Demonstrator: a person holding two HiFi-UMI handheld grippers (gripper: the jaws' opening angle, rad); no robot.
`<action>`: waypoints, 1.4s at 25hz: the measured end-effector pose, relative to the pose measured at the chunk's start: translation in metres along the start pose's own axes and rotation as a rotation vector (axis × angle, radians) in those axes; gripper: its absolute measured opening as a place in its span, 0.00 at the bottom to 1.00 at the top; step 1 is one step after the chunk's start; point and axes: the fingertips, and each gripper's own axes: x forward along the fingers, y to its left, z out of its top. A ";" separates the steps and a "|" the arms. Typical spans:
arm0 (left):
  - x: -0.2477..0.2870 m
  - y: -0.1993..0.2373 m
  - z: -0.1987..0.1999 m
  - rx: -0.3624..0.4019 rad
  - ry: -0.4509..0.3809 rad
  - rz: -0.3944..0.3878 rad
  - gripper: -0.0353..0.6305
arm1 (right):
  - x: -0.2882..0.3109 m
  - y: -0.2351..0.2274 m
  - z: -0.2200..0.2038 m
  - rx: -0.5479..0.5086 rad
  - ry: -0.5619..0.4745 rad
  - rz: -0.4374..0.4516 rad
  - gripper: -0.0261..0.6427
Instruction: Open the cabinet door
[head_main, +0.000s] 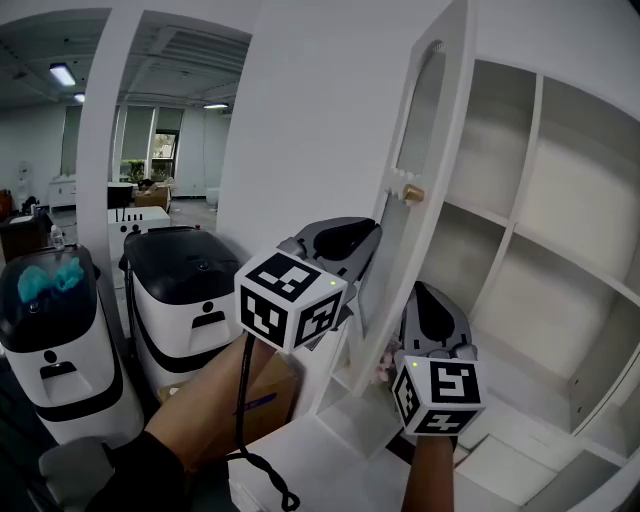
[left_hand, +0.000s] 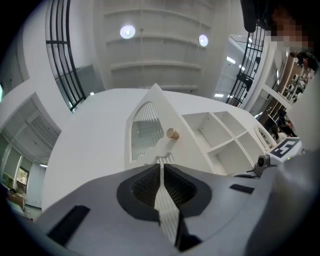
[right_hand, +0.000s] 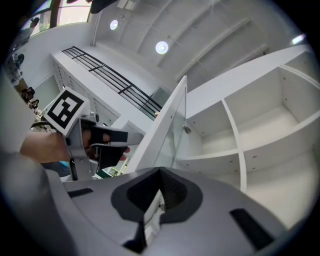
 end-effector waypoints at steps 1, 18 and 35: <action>-0.004 0.003 -0.002 0.004 0.005 0.009 0.10 | 0.001 0.004 0.001 0.003 -0.001 0.009 0.07; -0.065 0.063 -0.014 0.061 0.077 0.145 0.10 | 0.040 0.091 0.007 0.029 -0.034 0.179 0.07; -0.103 0.147 -0.056 -0.010 0.184 0.183 0.07 | 0.089 0.161 -0.016 0.081 -0.025 0.310 0.07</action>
